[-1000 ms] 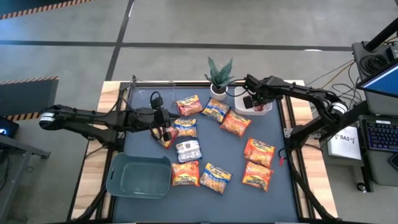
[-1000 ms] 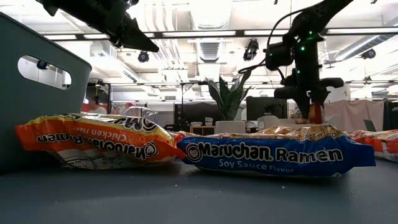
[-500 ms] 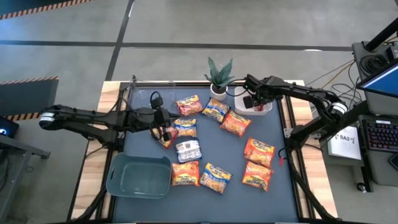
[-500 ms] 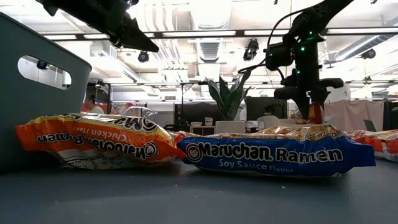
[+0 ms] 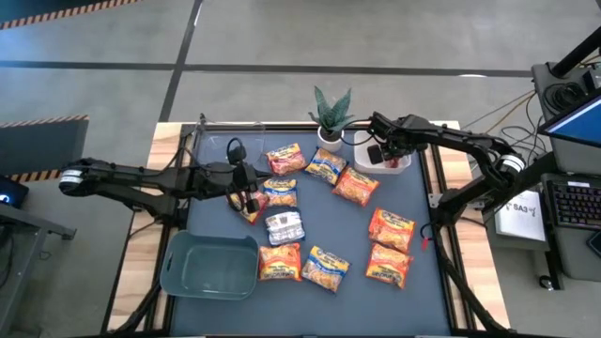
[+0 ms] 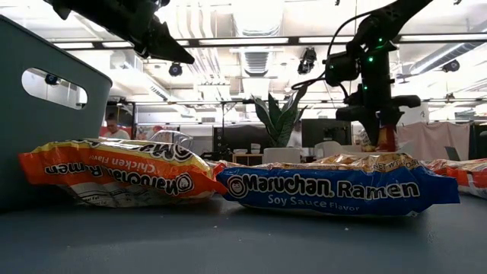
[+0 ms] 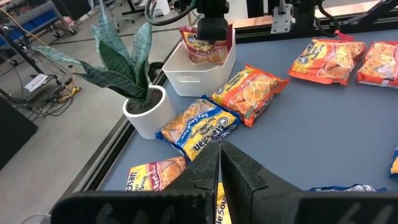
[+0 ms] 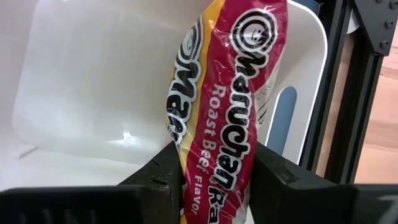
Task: Sort Maruchan noodles
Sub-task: Put the red noodle pack into the white bin, then put the blue noodle pack into the blue bin
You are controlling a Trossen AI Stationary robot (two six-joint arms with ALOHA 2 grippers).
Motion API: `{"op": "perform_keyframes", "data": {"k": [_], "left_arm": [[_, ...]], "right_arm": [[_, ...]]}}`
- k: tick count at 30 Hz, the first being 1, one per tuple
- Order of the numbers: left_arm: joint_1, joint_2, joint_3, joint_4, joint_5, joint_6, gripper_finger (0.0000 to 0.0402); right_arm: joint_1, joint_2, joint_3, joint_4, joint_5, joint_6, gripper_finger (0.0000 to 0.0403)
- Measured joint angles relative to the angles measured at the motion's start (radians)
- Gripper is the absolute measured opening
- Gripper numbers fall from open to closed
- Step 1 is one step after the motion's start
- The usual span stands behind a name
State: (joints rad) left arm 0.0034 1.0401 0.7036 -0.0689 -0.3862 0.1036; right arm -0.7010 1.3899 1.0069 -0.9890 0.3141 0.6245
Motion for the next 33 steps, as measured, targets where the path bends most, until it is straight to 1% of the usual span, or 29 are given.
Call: {"op": "perform_keyframes", "data": {"k": [6,8,10,13,19,27,30,33], "left_arm": [[0.000,0.000,0.000,-0.002,0.000,0.000,0.0000],[0.000,0.000,0.000,-0.003,0.000,0.000,0.0000],[0.000,0.000,0.000,-0.004,0.000,0.000,0.0000],[0.000,0.000,0.000,-0.006,0.000,0.000,0.0000],[0.000,0.000,0.000,-0.006,0.000,0.000,0.0000],[0.000,0.000,0.000,-0.006,0.000,-0.005,0.0000],[0.000,0.000,0.000,-0.007,0.001,-0.020,0.0000],[0.000,0.000,0.000,-0.007,0.003,-0.062,0.0000]], "right_arm": [[0.000,-0.001,0.000,0.000,0.001,0.016,0.0213],[-0.004,-0.002,0.000,-0.001,0.001,0.016,0.0234],[-0.011,-0.008,0.000,-0.009,0.001,0.018,0.0244],[-0.027,-0.015,0.000,-0.031,0.001,0.019,0.0246],[-0.057,-0.039,0.000,-0.076,0.003,0.015,0.0236],[-0.061,-0.097,0.000,-0.082,0.002,0.012,0.0233],[-0.034,-0.158,0.000,-0.076,0.000,0.017,0.0233],[0.043,-0.236,0.000,-0.058,-0.006,0.040,0.0233]]}}
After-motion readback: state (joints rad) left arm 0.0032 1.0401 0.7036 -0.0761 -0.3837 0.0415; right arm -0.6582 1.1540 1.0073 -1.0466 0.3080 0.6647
